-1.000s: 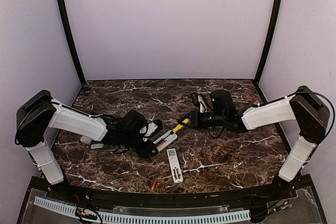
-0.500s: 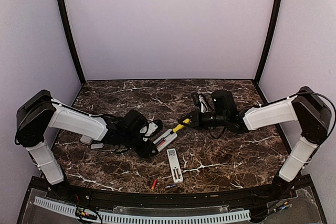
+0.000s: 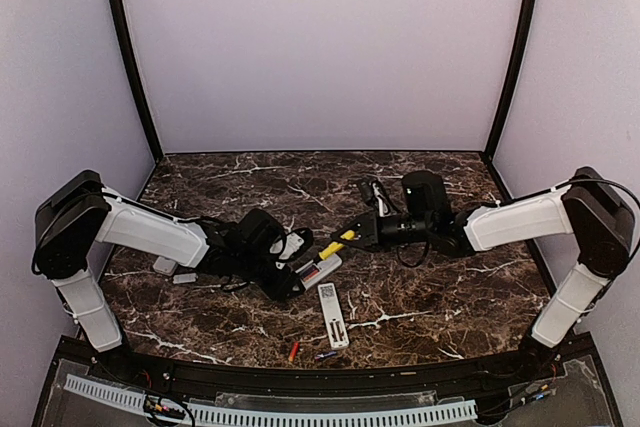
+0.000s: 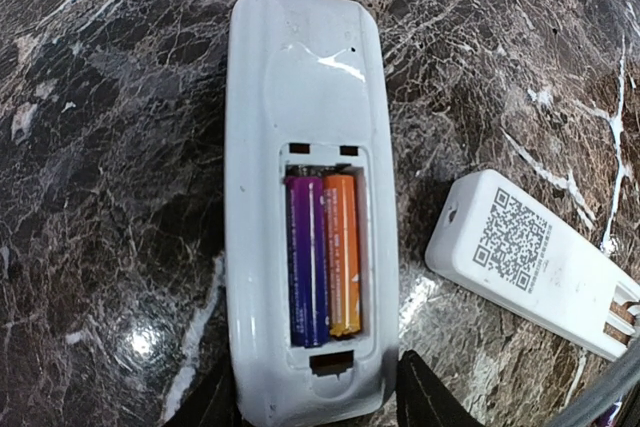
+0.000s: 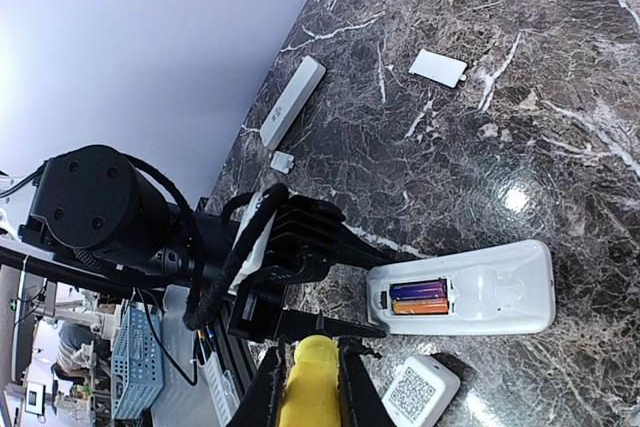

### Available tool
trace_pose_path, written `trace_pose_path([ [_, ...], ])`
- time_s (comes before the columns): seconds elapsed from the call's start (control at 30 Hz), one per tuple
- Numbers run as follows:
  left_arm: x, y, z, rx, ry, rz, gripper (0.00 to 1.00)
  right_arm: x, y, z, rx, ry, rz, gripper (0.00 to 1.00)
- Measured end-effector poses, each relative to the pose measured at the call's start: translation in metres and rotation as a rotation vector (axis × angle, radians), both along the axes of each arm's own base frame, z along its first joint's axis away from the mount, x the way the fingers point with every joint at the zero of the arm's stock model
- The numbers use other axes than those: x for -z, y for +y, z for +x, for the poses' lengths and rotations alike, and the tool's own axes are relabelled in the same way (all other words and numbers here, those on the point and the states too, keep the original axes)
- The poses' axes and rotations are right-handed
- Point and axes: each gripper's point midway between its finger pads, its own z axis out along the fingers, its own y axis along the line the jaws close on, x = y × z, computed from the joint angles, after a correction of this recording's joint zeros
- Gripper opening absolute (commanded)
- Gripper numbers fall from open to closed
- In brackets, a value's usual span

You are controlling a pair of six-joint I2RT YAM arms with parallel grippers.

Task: Unload the batteries from the remote control
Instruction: Remove the battery from the remote control without the battery cover.

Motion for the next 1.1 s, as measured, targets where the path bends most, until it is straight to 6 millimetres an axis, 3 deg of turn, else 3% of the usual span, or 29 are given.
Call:
trace_pose_path([
  [0.33,0.0,0.0,0.0,0.0,0.0,0.0,0.22,-0.002,-0.012,0.001,0.084,-0.077,-0.117,0.0],
  [0.7,0.0,0.0,0.0,0.001,0.001,0.0,0.22,0.005,-0.014,0.007,0.136,-0.205,-0.287,0.0],
  [1.1,0.0,0.0,0.0,0.001,0.001,0.0,0.21,0.011,-0.012,0.018,0.148,-0.255,-0.34,0.0],
])
